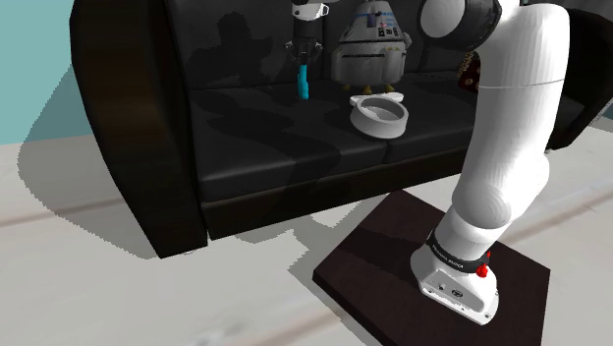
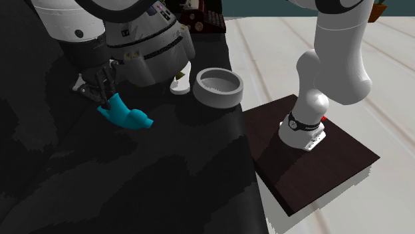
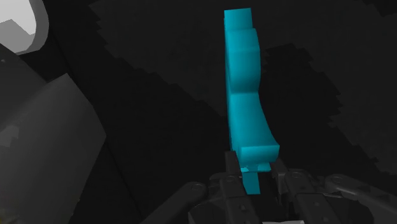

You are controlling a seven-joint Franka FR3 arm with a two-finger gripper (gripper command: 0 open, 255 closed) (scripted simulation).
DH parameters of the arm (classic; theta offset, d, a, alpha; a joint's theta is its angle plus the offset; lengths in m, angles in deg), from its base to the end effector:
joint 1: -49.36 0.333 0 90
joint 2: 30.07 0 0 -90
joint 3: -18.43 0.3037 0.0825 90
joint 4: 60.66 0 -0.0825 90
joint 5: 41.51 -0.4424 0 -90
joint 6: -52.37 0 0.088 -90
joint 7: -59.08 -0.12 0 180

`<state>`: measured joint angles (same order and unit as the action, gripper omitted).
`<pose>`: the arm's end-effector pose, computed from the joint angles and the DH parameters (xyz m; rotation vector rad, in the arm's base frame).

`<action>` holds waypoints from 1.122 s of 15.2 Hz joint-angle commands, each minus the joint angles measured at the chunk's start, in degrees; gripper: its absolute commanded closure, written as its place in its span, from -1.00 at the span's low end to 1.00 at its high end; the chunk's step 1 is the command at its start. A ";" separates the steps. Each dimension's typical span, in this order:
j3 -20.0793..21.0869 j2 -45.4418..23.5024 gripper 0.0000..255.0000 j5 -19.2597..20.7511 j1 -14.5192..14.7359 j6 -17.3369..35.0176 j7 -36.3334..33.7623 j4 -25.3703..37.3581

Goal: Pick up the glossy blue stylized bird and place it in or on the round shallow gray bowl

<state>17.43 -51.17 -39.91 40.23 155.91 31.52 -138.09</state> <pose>0.7226 -0.1299 0.4908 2.9546 -0.9972 0.1429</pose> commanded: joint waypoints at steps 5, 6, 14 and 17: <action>0.00 -0.33 1.00 -0.02 0.00 -2.48 0.07 2.77; 0.00 -0.47 1.00 -0.03 0.00 -3.33 0.10 3.75; -0.01 -2.49 1.00 -0.09 -0.02 -10.62 0.31 13.06; -0.01 -3.79 1.00 -0.12 -0.04 -13.73 0.40 17.47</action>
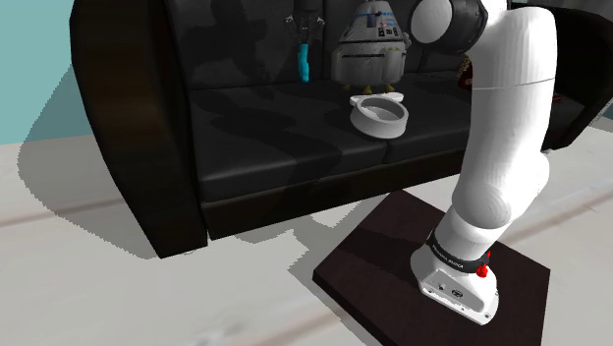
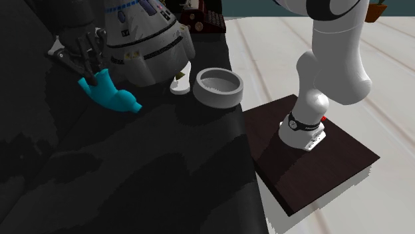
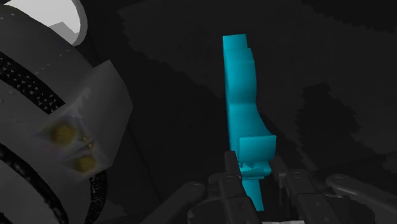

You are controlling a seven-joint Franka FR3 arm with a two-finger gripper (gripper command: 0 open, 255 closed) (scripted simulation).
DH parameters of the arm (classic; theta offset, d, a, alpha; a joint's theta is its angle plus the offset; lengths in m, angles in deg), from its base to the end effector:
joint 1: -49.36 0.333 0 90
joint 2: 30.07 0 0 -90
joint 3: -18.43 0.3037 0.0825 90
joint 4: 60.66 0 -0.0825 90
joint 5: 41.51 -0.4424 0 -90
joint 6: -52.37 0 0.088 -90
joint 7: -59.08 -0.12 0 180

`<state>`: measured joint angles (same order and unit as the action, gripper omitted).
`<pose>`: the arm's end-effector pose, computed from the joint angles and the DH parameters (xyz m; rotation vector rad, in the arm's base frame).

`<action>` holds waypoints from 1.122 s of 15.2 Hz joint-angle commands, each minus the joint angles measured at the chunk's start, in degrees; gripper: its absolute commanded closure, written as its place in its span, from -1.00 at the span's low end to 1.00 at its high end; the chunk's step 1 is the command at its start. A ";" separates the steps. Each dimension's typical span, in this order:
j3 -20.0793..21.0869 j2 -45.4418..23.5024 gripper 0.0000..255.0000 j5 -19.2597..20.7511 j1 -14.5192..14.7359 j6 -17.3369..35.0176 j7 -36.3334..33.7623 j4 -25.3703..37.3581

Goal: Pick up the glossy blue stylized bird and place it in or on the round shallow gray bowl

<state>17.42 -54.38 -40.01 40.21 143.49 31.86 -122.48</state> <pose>0.7226 -0.1297 0.5762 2.9545 -0.9974 0.1422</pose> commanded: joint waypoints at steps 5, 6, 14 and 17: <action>-0.02 -3.94 1.00 -0.07 -0.07 -7.38 0.23 11.30; -0.03 -4.92 1.00 -0.09 -0.08 -8.84 0.28 13.75; -0.46 15.25 1.00 0.05 -0.93 -1.49 1.51 -13.74; -0.81 23.02 1.00 0.17 -1.34 0.22 2.26 -23.20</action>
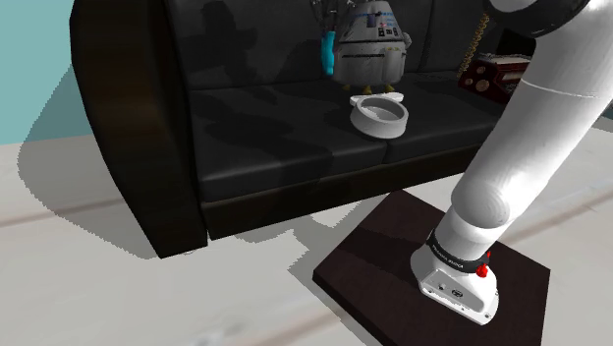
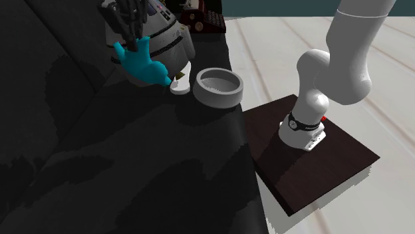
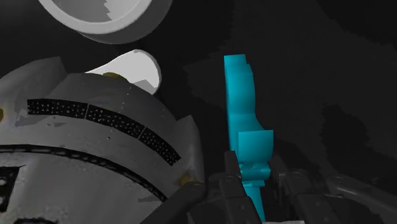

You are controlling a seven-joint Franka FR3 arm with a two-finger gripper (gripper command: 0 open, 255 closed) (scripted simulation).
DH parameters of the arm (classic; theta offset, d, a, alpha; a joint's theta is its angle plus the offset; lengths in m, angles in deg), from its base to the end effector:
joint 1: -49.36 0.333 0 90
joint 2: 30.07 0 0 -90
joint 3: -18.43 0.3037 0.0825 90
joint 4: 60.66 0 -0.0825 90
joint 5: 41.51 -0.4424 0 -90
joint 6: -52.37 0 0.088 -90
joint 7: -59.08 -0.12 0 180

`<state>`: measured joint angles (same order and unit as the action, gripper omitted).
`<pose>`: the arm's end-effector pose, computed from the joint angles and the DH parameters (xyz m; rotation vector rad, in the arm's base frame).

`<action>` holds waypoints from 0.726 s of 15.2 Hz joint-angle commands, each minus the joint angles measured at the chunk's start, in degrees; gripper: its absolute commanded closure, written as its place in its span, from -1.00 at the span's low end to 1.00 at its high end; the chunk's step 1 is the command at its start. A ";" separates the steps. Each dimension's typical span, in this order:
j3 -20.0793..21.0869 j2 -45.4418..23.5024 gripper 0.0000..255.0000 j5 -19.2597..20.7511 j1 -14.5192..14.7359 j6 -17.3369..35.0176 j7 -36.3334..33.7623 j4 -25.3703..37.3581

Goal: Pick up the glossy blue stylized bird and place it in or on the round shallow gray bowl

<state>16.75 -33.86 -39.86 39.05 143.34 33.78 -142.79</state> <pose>0.6216 -0.1349 0.6326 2.9541 -0.9978 0.1422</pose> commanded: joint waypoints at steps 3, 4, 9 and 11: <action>-0.57 9.60 1.00 0.22 -0.60 1.12 1.17 -10.70; -0.73 11.87 1.00 0.30 -0.73 1.19 1.46 -13.03; -1.62 22.71 1.00 0.90 -1.48 0.43 3.01 -23.05; -2.03 26.88 1.00 1.22 -1.80 -0.35 3.68 -26.40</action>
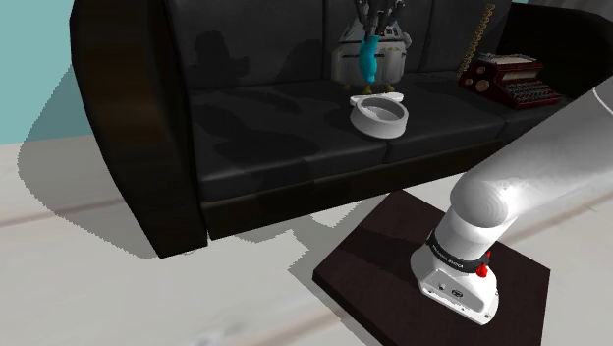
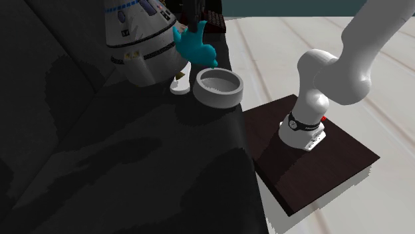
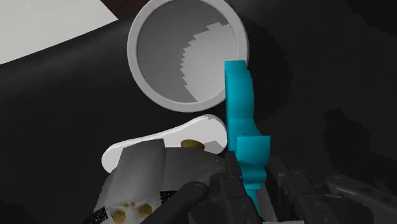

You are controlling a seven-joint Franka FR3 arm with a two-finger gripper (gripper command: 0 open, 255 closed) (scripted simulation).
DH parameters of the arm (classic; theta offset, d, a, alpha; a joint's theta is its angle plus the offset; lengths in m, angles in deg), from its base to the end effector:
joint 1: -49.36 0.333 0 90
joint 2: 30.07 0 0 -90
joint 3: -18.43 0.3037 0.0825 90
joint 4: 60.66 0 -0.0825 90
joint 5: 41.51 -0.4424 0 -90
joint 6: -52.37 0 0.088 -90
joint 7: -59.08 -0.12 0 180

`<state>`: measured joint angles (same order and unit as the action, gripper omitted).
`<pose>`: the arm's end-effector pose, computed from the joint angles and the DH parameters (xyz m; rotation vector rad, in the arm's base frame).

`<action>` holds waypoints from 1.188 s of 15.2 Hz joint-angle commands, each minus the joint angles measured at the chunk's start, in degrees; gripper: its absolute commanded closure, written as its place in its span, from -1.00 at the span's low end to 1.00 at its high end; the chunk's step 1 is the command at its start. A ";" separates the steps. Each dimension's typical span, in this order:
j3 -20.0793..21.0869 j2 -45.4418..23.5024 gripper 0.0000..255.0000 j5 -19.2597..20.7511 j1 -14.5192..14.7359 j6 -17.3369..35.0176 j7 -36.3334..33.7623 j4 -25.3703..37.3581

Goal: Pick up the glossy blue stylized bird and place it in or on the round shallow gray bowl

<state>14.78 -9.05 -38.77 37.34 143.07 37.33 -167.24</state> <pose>0.4799 -0.1458 0.6505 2.9544 -0.9978 0.1408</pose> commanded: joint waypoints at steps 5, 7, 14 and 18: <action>-1.18 12.13 1.00 1.19 -1.00 -3.12 1.98 -8.89; -1.30 13.20 1.00 1.31 -1.08 -2.68 2.10 -10.38; -1.44 15.07 1.00 1.52 -1.19 2.37 1.88 -17.30; -1.54 15.90 1.00 1.65 -1.26 5.26 1.77 -21.02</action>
<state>13.19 6.67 -37.12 36.06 147.57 39.22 -187.35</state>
